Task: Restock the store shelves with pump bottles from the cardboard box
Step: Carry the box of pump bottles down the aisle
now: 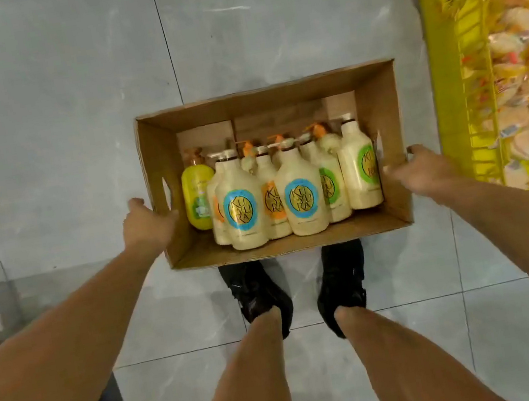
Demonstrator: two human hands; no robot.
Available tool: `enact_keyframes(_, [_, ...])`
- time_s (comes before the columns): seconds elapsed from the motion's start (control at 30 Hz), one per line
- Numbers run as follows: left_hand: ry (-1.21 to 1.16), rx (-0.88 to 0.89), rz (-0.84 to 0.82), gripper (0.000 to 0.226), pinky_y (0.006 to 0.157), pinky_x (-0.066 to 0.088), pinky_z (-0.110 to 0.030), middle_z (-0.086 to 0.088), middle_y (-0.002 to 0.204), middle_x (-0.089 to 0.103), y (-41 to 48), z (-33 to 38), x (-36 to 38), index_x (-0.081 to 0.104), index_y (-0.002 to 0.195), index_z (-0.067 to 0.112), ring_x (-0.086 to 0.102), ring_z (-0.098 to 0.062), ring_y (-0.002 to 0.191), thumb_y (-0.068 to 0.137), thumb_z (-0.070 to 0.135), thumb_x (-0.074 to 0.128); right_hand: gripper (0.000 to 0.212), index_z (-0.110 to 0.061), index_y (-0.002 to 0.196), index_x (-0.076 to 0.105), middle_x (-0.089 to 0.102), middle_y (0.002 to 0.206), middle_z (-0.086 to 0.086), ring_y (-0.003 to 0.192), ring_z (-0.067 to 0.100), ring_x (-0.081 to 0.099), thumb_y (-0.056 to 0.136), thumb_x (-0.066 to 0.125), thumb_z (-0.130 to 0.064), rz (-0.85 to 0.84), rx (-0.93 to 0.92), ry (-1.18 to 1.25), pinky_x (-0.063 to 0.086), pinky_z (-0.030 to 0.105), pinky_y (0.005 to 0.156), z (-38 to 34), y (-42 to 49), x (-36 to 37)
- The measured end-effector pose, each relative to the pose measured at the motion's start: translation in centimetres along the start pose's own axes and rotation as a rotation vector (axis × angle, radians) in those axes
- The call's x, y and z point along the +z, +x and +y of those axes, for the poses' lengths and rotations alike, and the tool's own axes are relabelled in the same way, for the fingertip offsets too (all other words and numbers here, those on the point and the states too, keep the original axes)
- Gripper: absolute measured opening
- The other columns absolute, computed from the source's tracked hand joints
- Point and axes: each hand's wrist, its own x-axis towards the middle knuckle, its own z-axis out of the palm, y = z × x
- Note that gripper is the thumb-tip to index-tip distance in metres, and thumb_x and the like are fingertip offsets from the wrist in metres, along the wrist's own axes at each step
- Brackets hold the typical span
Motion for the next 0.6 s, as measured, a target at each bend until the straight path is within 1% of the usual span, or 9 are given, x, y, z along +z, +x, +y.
enact_keyframes(0.07, [-0.02,0.024,0.022,0.054,0.091,0.052,-0.047,-0.014,0.122,0.061,1.7,0.0,1.5,0.045,0.129,0.011,0.059,-0.037,0.108,0.085,0.035,0.064,0.052,-0.006,0.123,0.057,0.062,0.123,0.017,0.112,0.036,0.058,0.084,0.067,-0.038,0.053,-0.017,0.076,0.049,0.039,0.089,0.1,1.7,1.3])
enact_keyframes(0.13, [-0.026,0.037,0.073,0.039,0.091,0.052,-0.049,-0.015,0.118,0.062,3.0,-0.4,2.5,0.05,0.122,0.011,0.06,-0.039,0.105,0.089,0.032,0.057,0.039,0.002,0.107,0.063,0.066,0.109,0.023,0.101,0.039,0.062,0.088,0.064,-0.032,0.15,-0.032,0.08,0.049,0.039,0.081,0.4,2.8,2.5])
enact_keyframes(0.17, [-0.005,0.053,0.112,0.033,0.09,0.052,-0.051,-0.016,0.116,0.063,3.6,-0.8,3.0,0.052,0.119,0.01,0.06,-0.04,0.103,0.092,0.03,0.052,0.034,0.005,0.098,0.062,0.066,0.102,0.028,0.096,0.041,0.063,0.09,0.062,-0.028,0.2,-0.056,0.044,0.048,0.039,0.075,0.7,3.2,3.0])
enact_keyframes(0.23, [0.066,0.1,0.172,0.029,0.088,0.053,-0.051,-0.019,0.113,0.064,4.1,-1.5,3.4,0.054,0.117,0.007,0.061,-0.042,0.1,0.095,0.024,0.045,0.029,0.004,0.082,0.055,0.064,0.09,0.033,0.087,0.044,0.063,0.093,0.058,-0.023,0.28,-0.111,-0.019,0.042,0.038,0.066,1.0,3.3,3.5])
enact_keyframes(0.27, [0.107,0.11,0.188,0.028,0.086,0.053,-0.05,-0.02,0.111,0.063,4.1,-1.6,3.4,0.054,0.117,0.006,0.06,-0.042,0.099,0.096,0.021,0.045,0.028,0.003,0.081,0.053,0.063,0.088,0.033,0.085,0.044,0.063,0.093,0.057,-0.022,0.303,-0.117,-0.04,0.039,0.037,0.064,1.0,3.0,3.5])
enact_keyframes(0.3, [0.137,0.119,0.2,0.027,0.084,0.052,-0.048,-0.021,0.109,0.063,4.3,-1.8,3.5,0.054,0.116,0.003,0.059,-0.042,0.099,0.096,0.02,0.046,0.028,0.004,0.084,0.055,0.063,0.089,0.033,0.086,0.043,0.062,0.094,0.057,-0.021,0.312,-0.119,-0.045,0.038,0.036,0.064,1.1,2.9,3.5])
enact_keyframes(0.4, [0.218,0.13,0.216,0.025,0.076,0.048,-0.045,-0.025,0.101,0.061,4.6,-1.8,3.6,0.057,0.106,-0.002,0.057,-0.044,0.096,0.095,0.018,0.05,0.034,0.012,0.098,0.058,0.063,0.097,0.033,0.092,0.044,0.061,0.095,0.057,-0.022,0.324,-0.125,-0.053,0.04,0.037,0.067,0.8,2.4,3.3])
enact_keyframes(0.5, [0.219,0.161,0.215,0.023,0.076,0.051,-0.046,-0.028,0.098,0.062,4.8,-2.0,3.4,0.058,0.101,-0.004,0.058,-0.045,0.092,0.093,0.016,0.052,0.036,0.014,0.097,0.058,0.062,0.095,0.032,0.091,0.043,0.061,0.096,0.055,-0.022,0.303,-0.129,-0.066,0.036,0.034,0.064,0.6,2.0,3.2])
enact_keyframes(0.6, [0.192,0.177,0.195,0.022,0.076,0.05,-0.046,-0.028,0.099,0.062,4.5,-2.4,3.1,0.06,0.101,-0.005,0.059,-0.046,0.091,0.093,0.014,0.054,0.035,0.013,0.095,0.058,0.062,0.092,0.031,0.089,0.042,0.061,0.096,0.055,-0.022,0.291,-0.143,-0.097,0.035,0.034,0.063,1.0,1.4,2.9])
